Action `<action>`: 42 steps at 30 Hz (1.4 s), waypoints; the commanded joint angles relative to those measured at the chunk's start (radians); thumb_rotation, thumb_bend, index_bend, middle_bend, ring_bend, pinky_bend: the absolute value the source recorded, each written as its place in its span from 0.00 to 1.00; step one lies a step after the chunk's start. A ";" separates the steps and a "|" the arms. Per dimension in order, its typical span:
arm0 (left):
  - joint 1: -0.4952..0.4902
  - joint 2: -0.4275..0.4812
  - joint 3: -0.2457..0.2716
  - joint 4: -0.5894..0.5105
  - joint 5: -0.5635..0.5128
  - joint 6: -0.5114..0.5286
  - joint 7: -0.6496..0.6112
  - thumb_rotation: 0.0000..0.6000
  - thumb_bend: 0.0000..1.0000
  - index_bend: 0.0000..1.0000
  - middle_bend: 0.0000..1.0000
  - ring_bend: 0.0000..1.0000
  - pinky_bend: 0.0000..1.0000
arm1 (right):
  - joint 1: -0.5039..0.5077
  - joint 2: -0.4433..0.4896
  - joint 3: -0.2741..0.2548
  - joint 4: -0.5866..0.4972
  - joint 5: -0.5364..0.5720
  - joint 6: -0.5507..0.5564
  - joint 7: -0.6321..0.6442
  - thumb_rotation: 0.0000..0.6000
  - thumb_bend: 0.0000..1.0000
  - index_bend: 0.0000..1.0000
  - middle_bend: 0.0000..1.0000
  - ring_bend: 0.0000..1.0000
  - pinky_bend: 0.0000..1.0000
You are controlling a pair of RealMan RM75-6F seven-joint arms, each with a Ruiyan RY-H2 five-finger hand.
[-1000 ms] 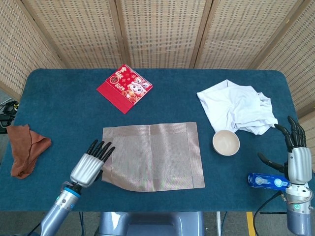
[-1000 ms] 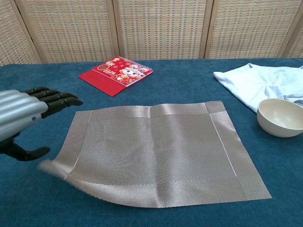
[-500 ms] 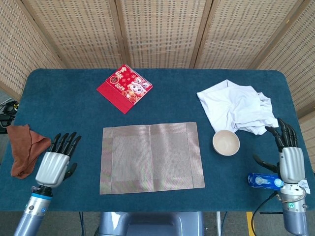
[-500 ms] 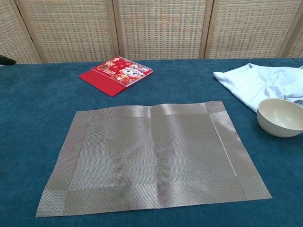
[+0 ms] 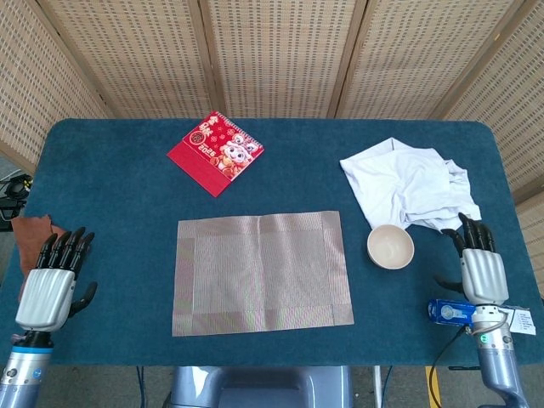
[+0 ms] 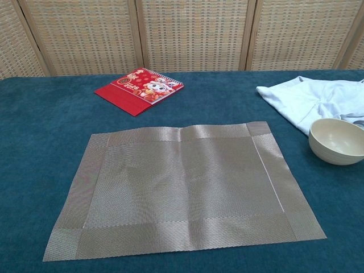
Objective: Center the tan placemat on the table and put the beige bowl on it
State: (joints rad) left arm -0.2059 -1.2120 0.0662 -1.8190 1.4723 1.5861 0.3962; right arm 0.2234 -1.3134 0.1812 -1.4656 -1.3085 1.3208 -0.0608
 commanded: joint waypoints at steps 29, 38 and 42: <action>0.028 -0.016 -0.069 0.017 -0.022 -0.075 0.006 1.00 0.34 0.00 0.00 0.00 0.00 | 0.230 -0.036 -0.015 -0.007 0.197 -0.321 -0.211 1.00 0.20 0.20 0.02 0.00 0.06; 0.037 -0.017 -0.075 0.015 -0.010 -0.077 0.004 1.00 0.34 0.00 0.00 0.00 0.00 | 0.204 -0.138 -0.053 0.077 0.134 -0.249 -0.182 1.00 0.20 0.41 0.10 0.00 0.11; 0.040 -0.016 -0.078 0.016 -0.007 -0.079 0.000 1.00 0.34 0.00 0.00 0.00 0.00 | 0.199 -0.170 -0.066 0.110 0.122 -0.246 -0.171 1.00 0.20 0.46 0.11 0.00 0.11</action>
State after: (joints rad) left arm -0.1656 -1.2284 -0.0119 -1.8030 1.4650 1.5066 0.3961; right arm 0.4249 -1.4777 0.1192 -1.3609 -1.1829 1.0736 -0.2351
